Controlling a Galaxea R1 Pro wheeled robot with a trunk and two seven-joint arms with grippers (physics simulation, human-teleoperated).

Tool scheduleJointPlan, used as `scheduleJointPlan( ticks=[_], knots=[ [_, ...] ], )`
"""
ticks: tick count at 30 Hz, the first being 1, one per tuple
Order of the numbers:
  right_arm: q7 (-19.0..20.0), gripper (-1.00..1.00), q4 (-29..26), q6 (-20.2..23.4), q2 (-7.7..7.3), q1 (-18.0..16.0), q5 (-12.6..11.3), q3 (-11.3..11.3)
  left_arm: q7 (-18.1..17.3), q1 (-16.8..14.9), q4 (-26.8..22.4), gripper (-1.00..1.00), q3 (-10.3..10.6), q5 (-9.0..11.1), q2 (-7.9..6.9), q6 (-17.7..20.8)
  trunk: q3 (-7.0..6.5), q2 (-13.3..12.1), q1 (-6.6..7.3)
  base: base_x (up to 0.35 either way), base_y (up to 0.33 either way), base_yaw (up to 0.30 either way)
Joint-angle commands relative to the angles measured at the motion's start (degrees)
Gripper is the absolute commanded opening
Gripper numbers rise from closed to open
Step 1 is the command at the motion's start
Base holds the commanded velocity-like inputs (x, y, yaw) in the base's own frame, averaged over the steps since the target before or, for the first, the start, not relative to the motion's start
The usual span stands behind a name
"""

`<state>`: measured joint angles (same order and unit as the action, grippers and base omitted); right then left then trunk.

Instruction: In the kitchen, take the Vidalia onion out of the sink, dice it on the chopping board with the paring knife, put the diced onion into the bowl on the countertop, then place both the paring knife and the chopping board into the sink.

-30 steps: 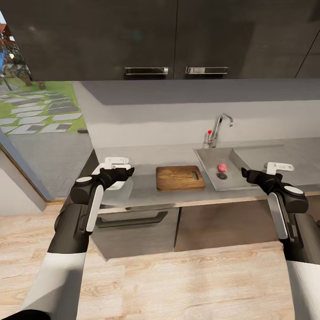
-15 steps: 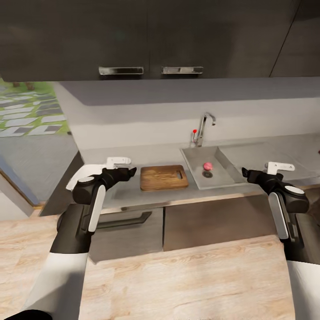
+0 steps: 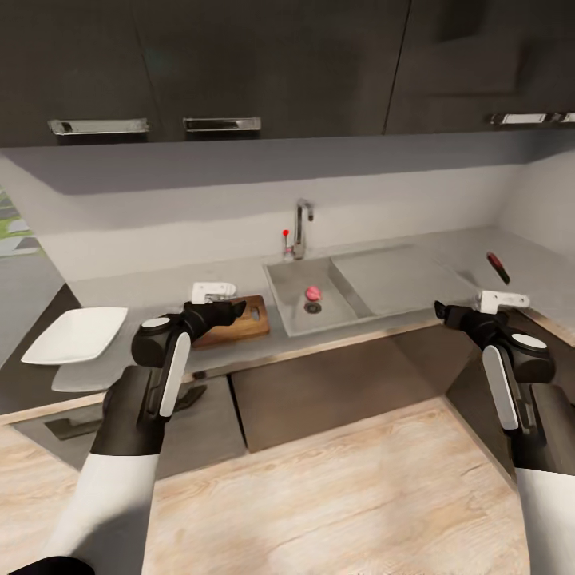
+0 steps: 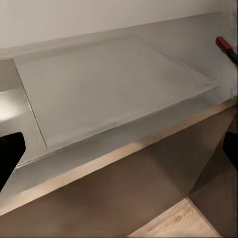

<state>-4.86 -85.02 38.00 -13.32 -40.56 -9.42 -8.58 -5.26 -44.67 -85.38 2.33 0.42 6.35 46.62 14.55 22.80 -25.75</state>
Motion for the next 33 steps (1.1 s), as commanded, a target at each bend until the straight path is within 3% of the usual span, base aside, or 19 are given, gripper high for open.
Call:
scheduleJointPlan(
  ticks=[1,24,33],
  knots=[
    [-0.5,1.0,-0.1,0.2,-0.04,0.0,-0.6,0.1,-0.2,-0.1,0.0,1.0,0.0,0.0,0.03,0.3,0.12,0.1,-0.04,0.047,-0.316,-0.203],
    [-0.6,1.0,-0.1,0.3,-0.04,0.0,-0.6,0.4,-0.1,-0.1,0.0,1.0,0.0,0.0,0.0,0.3,0.12,0.1,-0.04,0.164,-0.276,-0.024],
    [-0.6,1.0,-0.1,0.3,-0.04,0.0,-0.6,0.4,-0.1,-0.1,0.0,1.0,0.0,0.0,0.01,0.3,0.12,0.1,-0.04,0.232,-0.218,-0.193]
  ],
)
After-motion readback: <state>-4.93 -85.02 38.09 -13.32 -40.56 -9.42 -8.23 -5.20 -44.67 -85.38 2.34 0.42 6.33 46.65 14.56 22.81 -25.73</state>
